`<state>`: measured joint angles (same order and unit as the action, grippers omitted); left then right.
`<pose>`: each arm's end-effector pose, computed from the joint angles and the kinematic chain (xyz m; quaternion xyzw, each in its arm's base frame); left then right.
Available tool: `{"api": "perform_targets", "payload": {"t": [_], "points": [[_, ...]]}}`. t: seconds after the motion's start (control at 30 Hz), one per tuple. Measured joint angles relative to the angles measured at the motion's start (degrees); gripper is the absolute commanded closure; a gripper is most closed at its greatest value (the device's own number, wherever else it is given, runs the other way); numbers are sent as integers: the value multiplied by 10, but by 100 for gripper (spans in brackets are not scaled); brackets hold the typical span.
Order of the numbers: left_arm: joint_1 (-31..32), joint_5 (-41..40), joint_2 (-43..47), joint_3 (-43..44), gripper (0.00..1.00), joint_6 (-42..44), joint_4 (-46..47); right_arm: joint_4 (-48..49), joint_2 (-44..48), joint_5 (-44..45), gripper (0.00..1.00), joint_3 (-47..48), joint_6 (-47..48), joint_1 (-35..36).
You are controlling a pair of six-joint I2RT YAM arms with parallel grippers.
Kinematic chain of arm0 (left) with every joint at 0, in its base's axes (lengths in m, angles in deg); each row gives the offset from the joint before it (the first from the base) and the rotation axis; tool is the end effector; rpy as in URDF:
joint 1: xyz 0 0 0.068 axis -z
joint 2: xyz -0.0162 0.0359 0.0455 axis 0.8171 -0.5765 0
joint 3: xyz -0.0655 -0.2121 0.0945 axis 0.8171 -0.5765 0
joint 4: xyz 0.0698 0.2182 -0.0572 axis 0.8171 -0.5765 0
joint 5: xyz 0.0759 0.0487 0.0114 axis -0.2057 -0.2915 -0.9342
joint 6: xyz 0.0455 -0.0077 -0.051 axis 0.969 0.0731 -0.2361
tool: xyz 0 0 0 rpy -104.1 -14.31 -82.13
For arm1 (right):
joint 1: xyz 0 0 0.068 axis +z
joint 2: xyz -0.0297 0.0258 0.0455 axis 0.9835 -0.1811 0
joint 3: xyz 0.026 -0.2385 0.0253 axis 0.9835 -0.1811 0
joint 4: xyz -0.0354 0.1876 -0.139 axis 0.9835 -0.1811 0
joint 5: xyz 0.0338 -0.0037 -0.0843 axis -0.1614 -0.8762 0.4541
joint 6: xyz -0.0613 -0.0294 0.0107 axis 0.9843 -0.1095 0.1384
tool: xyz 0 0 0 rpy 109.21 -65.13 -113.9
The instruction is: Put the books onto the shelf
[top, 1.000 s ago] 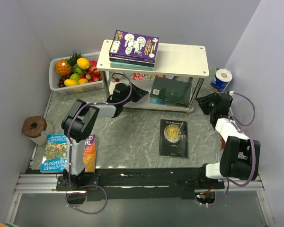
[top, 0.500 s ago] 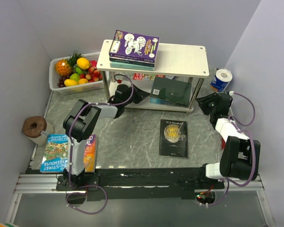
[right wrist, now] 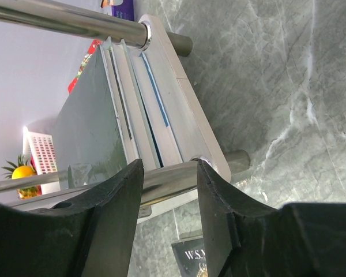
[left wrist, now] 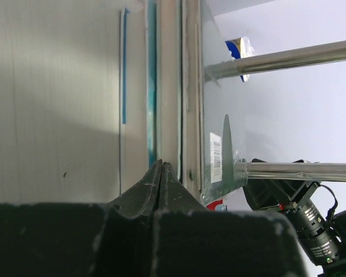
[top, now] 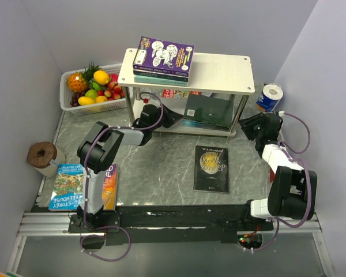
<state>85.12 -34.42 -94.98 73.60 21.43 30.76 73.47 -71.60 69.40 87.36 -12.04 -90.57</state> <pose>0.3733 -0.2340 0.1570 -0.1701 0.7536 -0.5353 0.3416 0.2910 -0.0451 0.1943 0.3944 0.7567 0.2580 0.4531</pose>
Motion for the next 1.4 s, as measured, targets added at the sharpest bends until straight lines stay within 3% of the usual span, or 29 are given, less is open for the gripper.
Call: {"api": "perform_targets", "payload": {"t": [0.77, 0.87, 0.97, 1.07, 1.17, 1.4], "points": [[4, 1, 29, -47, 99, -11, 23, 0, 0, 1, 50, 0, 0, 3], [6, 0, 33, -51, 99, -11, 23, -9, 4, 10, 58, 0, 0, 3], [6, 0, 35, -51, 99, -11, 22, -22, 46, 41, 74, -19, 3, 5], [4, 2, 37, -51, 99, -11, 22, -22, 121, 71, 98, -61, 10, 12], [1, 2, 39, -51, 99, -11, 22, -26, 163, 87, 100, -79, 25, 30], [-9, 2, 39, -58, 99, -11, 23, -30, 158, 105, 100, -98, 81, 96]]}}
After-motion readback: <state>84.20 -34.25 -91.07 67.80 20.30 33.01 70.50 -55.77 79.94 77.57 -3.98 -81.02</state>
